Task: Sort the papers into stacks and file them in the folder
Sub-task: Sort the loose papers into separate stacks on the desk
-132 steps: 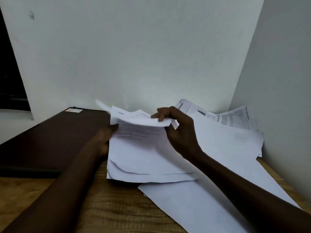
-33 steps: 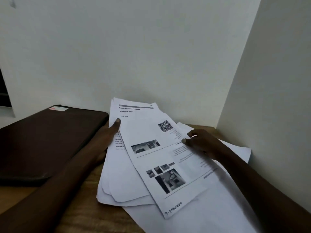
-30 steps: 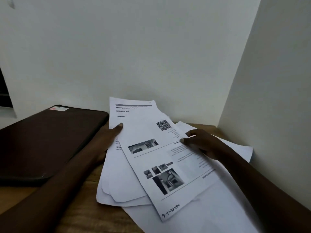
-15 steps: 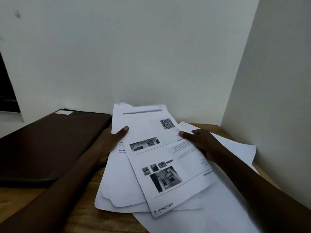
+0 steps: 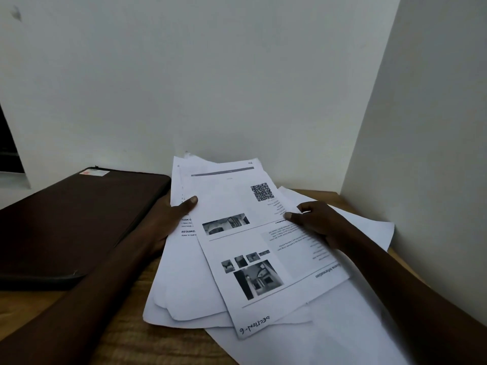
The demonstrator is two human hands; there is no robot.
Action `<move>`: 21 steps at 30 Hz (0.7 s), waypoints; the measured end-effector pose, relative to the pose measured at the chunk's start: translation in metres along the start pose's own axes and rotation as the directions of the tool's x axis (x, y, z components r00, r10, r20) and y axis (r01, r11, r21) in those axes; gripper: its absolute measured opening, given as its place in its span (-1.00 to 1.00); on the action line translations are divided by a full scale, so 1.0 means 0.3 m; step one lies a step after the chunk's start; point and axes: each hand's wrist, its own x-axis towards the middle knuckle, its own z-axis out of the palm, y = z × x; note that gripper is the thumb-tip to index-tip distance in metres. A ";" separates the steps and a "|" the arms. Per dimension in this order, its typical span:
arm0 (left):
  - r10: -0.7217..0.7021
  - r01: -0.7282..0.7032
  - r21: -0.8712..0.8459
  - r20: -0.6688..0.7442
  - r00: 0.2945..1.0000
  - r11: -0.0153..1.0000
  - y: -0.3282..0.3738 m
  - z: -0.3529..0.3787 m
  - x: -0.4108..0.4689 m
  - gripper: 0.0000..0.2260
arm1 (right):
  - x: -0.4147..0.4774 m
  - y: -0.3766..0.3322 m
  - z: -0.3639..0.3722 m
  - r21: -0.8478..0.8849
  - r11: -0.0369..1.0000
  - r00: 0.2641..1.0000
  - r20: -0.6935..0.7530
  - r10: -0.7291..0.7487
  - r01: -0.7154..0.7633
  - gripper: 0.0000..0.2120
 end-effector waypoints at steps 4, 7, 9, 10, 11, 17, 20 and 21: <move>0.001 -0.001 0.006 0.006 1.000 1.000 -0.008 -0.009 0.006 -0.81 | -0.001 -0.008 -0.003 0.042 0.999 0.999 0.045 0.007 -0.009 -0.92; 0.026 -0.025 0.021 -0.019 0.999 0.999 -0.014 -0.016 0.015 -0.85 | -0.001 -0.011 -0.014 -0.009 0.999 0.997 0.073 0.038 -0.038 -0.94; 0.029 -0.028 0.023 -0.025 0.999 0.999 -0.016 -0.019 0.018 -0.89 | -0.007 -0.015 -0.022 0.015 0.997 0.990 0.126 0.068 -0.071 -0.94; 0.021 -0.020 0.011 -0.031 0.999 1.000 -0.015 -0.018 0.017 -0.89 | -0.013 -0.019 -0.025 0.045 0.996 0.987 0.149 0.066 -0.073 -0.96; 0.012 -0.012 -0.004 -0.040 0.999 1.000 -0.013 -0.018 0.016 -0.90 | -0.017 -0.024 -0.027 0.078 0.995 0.986 0.160 0.052 -0.066 -0.97; 0.042 -0.046 -0.023 -0.148 0.988 0.999 0.015 -0.008 0.004 -0.88 | -0.052 -0.074 -0.053 0.201 0.974 0.972 0.229 0.053 -0.101 -0.86; 0.032 -0.037 -0.028 -0.173 0.984 0.999 0.016 -0.026 0.005 -0.90 | -0.082 -0.096 -0.041 0.189 0.968 0.930 0.355 0.091 -0.166 -0.87; 0.026 -0.032 -0.031 -0.171 0.985 0.999 0.015 -0.032 0.006 -0.90 | -0.088 -0.101 -0.028 0.177 0.970 0.927 0.364 0.093 -0.167 -0.88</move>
